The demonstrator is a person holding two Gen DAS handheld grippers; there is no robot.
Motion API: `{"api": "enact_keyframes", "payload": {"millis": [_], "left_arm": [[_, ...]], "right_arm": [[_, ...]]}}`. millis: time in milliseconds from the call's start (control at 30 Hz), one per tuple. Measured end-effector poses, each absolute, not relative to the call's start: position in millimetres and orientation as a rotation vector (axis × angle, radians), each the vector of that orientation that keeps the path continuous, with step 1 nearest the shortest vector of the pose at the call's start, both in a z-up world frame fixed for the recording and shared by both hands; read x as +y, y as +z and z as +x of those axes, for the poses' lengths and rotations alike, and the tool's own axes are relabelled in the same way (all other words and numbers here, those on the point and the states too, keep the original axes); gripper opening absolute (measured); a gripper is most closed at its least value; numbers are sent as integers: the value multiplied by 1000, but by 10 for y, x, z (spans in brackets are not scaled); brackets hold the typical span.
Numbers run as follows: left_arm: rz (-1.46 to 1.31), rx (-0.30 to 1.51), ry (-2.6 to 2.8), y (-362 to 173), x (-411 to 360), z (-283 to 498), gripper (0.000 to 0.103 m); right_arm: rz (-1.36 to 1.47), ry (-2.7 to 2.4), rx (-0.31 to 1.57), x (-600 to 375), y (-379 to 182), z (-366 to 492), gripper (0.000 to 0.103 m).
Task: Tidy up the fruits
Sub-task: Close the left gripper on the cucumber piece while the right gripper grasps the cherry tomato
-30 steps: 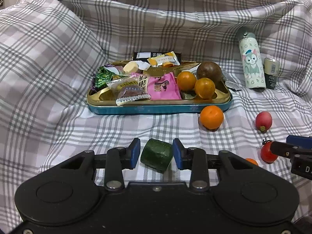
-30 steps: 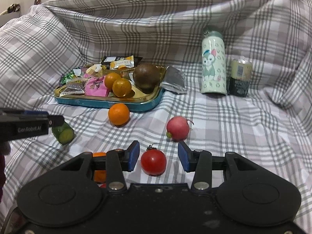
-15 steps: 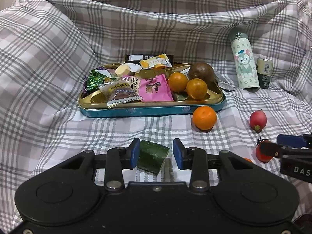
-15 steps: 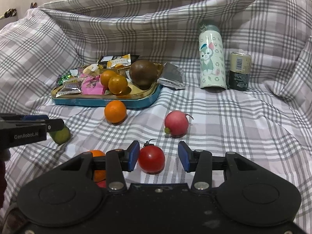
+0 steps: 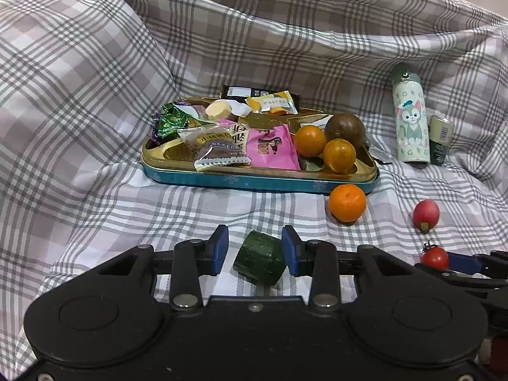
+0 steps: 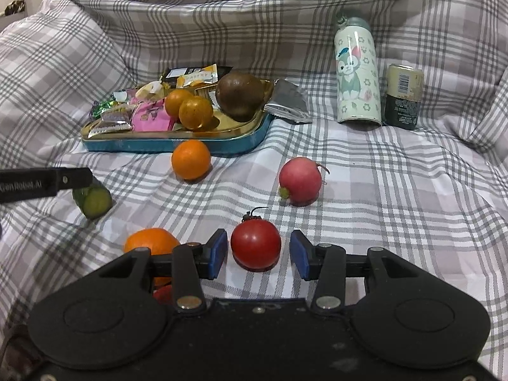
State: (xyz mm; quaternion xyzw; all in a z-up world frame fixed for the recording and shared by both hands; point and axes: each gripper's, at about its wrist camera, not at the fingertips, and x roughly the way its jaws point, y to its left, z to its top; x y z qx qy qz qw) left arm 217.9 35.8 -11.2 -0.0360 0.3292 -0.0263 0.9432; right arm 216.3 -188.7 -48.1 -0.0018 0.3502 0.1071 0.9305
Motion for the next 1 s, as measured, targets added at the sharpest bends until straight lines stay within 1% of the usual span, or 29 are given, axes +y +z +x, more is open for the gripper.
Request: {"api": "enact_keyframes", "payload": {"millis": [200,467,567,767,833,1000], "left_arm": [[-85,702,-92,-130,379,2192,46],[-43,655,-105,-93,345,2121,47],[-22,649,-129,-92,299,2102,52],[1,678,-88,-149,292,2153,52],[-4,688,-81,-167,306,2172,54],[4,692,-95,-187,268,2180,54]], "right_arm": [[-25,219,724,-1864,-499,2176,47],[-33,219,720,-1860,-500,2176,47],[-33,218,719,-1858,-500,2174,47],[-33,217,718,-1856,-504,2176,47],[-34,217,717,-1858,-504,2177,47],[-37,215,716,-1852,-511,2174,47]]}}
